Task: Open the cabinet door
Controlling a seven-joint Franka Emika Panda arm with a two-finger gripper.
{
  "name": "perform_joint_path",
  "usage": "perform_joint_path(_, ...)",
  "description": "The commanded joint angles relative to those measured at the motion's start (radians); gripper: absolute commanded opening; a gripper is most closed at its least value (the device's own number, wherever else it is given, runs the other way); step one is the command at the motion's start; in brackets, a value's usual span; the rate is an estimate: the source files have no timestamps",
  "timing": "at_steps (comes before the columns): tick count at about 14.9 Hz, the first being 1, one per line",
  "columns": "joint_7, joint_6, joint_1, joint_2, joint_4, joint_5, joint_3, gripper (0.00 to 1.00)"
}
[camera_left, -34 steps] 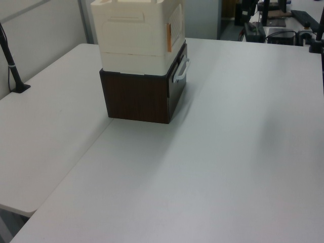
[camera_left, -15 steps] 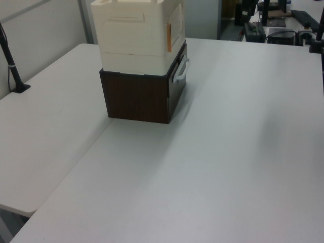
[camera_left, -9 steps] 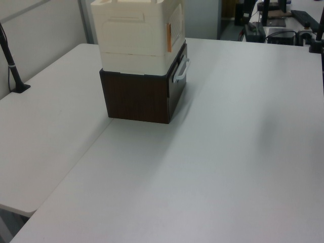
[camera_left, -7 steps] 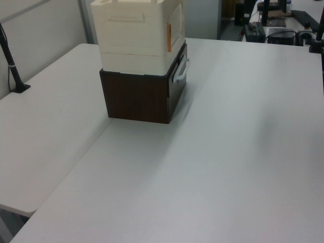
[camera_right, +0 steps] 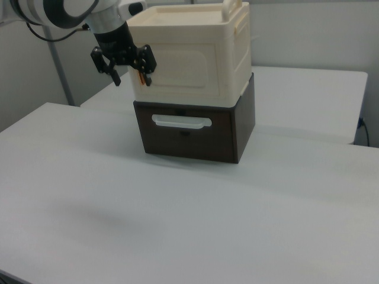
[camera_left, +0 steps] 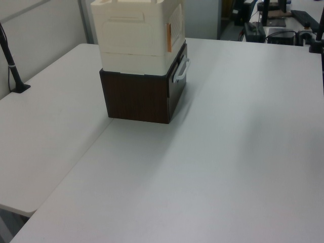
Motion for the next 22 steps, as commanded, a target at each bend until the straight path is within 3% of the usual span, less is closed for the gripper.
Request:
perform_joint_path(1, -0.018, 0.147, 0.021, 0.027, -0.006, 0.14, -0.007, 0.52)
perform_joint_path(4, -0.013, 0.234, 0.053, 0.067, -0.004, 0.166, -0.006, 0.42)
perform_joint_path(10, 0.033, 0.383, 0.078, 0.115, 0.0, 0.168, -0.004, 0.42)
perform_joint_path(17, 0.11, 0.493, 0.096, 0.21, 0.075, 0.171, 0.028, 0.42)
perform_joint_path(22, 0.14, 0.514, 0.112, 0.253, 0.112, 0.169, 0.03, 0.42)
